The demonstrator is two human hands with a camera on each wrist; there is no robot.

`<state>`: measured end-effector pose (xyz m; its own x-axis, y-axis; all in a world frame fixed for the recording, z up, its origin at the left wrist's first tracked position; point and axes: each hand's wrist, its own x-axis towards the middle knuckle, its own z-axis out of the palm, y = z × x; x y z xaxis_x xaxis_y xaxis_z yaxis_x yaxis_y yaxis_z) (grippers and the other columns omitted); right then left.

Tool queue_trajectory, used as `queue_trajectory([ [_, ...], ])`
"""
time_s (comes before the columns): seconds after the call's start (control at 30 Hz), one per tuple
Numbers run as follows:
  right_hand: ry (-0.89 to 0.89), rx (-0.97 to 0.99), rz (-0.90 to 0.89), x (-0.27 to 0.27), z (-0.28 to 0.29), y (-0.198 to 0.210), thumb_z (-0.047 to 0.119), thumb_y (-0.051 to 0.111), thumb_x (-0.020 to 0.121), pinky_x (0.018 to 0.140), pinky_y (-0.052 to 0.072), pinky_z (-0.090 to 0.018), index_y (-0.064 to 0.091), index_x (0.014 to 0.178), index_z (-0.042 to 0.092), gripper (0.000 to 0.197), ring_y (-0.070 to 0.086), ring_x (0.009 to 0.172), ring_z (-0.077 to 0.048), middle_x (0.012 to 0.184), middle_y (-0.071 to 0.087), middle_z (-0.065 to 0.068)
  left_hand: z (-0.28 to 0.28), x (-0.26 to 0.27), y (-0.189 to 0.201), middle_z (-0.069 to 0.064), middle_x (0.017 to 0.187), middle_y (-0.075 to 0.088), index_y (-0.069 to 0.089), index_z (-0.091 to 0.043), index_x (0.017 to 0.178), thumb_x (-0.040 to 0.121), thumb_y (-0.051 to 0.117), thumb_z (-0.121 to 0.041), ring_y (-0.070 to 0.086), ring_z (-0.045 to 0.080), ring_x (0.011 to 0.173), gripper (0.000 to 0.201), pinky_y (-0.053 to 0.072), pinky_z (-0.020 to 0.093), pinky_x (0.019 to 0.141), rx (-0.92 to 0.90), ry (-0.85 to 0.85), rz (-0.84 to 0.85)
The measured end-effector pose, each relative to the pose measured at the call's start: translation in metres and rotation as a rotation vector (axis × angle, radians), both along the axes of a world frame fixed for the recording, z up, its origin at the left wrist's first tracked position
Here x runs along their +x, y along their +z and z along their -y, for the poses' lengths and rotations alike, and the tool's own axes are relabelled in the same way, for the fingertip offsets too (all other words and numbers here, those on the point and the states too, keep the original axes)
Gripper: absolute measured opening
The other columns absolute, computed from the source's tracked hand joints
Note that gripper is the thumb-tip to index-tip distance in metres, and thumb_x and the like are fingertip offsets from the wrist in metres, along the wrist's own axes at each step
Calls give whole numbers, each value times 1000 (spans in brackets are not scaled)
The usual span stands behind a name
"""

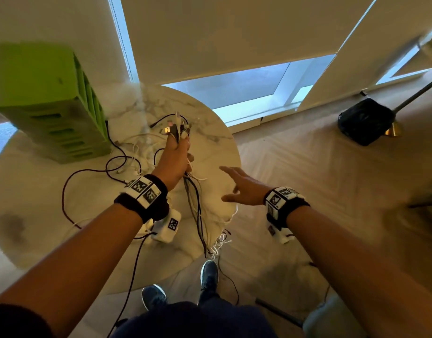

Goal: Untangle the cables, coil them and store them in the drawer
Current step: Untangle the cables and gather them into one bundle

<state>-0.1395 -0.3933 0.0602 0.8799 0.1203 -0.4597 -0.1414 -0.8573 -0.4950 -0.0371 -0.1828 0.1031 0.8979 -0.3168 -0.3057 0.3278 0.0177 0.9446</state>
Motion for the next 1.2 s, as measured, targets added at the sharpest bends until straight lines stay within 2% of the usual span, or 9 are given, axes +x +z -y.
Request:
queue_trajectory([
  [0.13,187,127,76,25,-48,18,35,49,105,85,55,-32,59,121,20,24,66,83,-10,105,70,0,2,-4,3,-3,85,42,48,-23,103,108,38,-16,39,9,57,13,34,24,47,-21,17,6],
  [0.23,194,122,96,25,-55,18,31,42,107,74,51,-24,60,98,19,23,62,71,-9,83,68,2,-4,-3,5,-4,76,41,44,-16,106,109,39,-17,35,7,53,6,32,23,46,-92,13,5],
  [0.47,20,119,122,8,-25,8,36,35,109,80,52,-24,64,115,20,33,68,81,-8,90,75,5,-15,-3,6,1,70,51,47,-9,107,111,38,-20,49,14,54,15,54,33,59,-253,46,-15],
  [0.6,-24,-11,100,11,-22,14,28,39,107,78,48,-27,67,113,15,31,64,80,-12,84,72,5,-18,-6,7,11,85,71,46,-5,112,113,36,-26,76,31,83,23,63,41,81,-231,13,41],
  [0.7,72,-259,-140,15,-24,8,23,50,105,88,51,-32,70,112,13,23,65,88,-14,87,69,8,-19,-7,10,18,99,75,46,-5,110,113,33,-28,75,33,99,26,62,39,87,-224,0,79],
  [0.8,178,-443,-469,4,-23,-7,23,60,99,93,56,-39,72,116,11,25,69,88,-17,101,77,0,-26,-5,13,14,84,76,45,-7,102,113,32,-27,75,35,96,27,62,41,86,-213,18,101],
  [0.97,363,-714,-654,-3,-22,-4,54,76,81,114,39,-47,38,154,19,89,48,136,-28,150,50,-1,-35,-6,15,9,66,54,42,-6,112,113,32,-24,77,27,76,21,64,39,73,-174,26,126],
  [1.1,133,-169,-273,18,-43,21,59,86,65,122,25,-52,-5,160,26,136,18,152,-28,168,11,-5,-33,-9,15,8,63,46,42,-6,108,113,31,-24,76,26,72,22,64,37,70,-158,11,148],
  [1.2,52,286,-188,34,-88,38,52,81,78,121,29,-42,23,157,22,103,36,144,-18,161,34,-2,-32,-12,14,7,63,56,44,-5,109,113,31,-28,75,25,81,27,62,36,80,-90,-50,205],
])
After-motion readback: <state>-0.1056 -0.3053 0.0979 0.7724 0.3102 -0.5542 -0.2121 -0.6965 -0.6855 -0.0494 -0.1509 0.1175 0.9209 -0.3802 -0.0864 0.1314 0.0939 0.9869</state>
